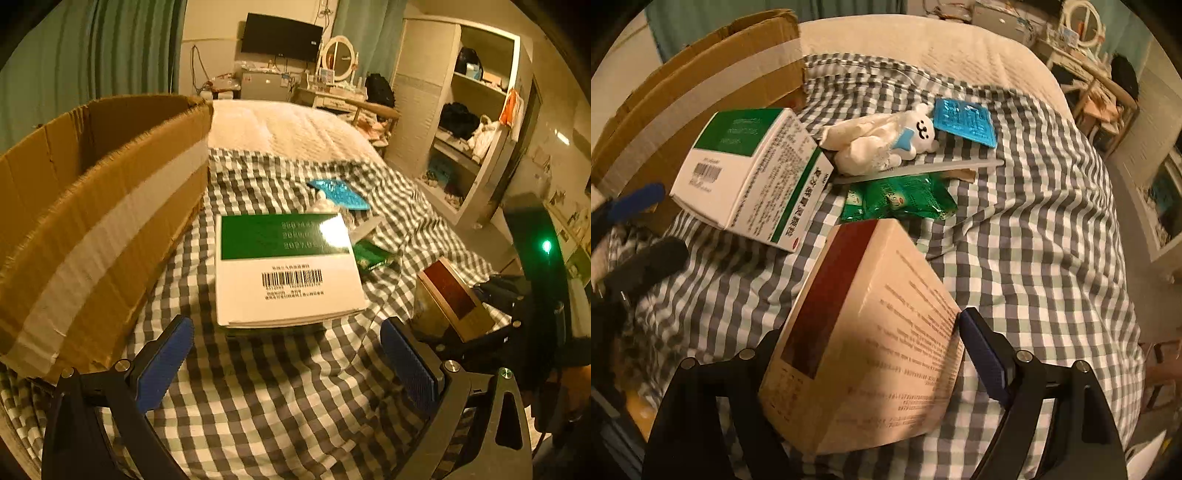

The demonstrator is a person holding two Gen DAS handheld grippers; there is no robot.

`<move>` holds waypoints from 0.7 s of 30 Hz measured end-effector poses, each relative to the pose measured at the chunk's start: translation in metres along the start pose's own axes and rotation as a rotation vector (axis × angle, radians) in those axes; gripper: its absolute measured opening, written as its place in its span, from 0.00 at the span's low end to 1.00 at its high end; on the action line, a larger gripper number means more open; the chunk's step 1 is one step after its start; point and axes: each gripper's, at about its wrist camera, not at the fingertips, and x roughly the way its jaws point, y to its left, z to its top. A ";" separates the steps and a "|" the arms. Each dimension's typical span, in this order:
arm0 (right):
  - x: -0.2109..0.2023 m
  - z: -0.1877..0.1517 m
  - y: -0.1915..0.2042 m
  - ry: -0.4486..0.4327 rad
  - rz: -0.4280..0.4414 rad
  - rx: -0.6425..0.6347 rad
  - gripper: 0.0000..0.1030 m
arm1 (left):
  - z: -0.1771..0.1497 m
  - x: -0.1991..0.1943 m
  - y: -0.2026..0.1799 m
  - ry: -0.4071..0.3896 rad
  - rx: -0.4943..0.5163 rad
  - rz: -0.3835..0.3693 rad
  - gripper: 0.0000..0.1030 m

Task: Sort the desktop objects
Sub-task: 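Grasp the green-white medicine box with the left tool while the right tool grasps the amoxicillin box, then drop the green-white box into the cardboard box with the left tool while the right drops the amoxicillin box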

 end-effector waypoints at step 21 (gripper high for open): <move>-0.031 -0.002 -0.030 -0.065 0.020 0.092 0.33 | 0.009 0.050 0.008 -0.023 -0.180 0.041 0.99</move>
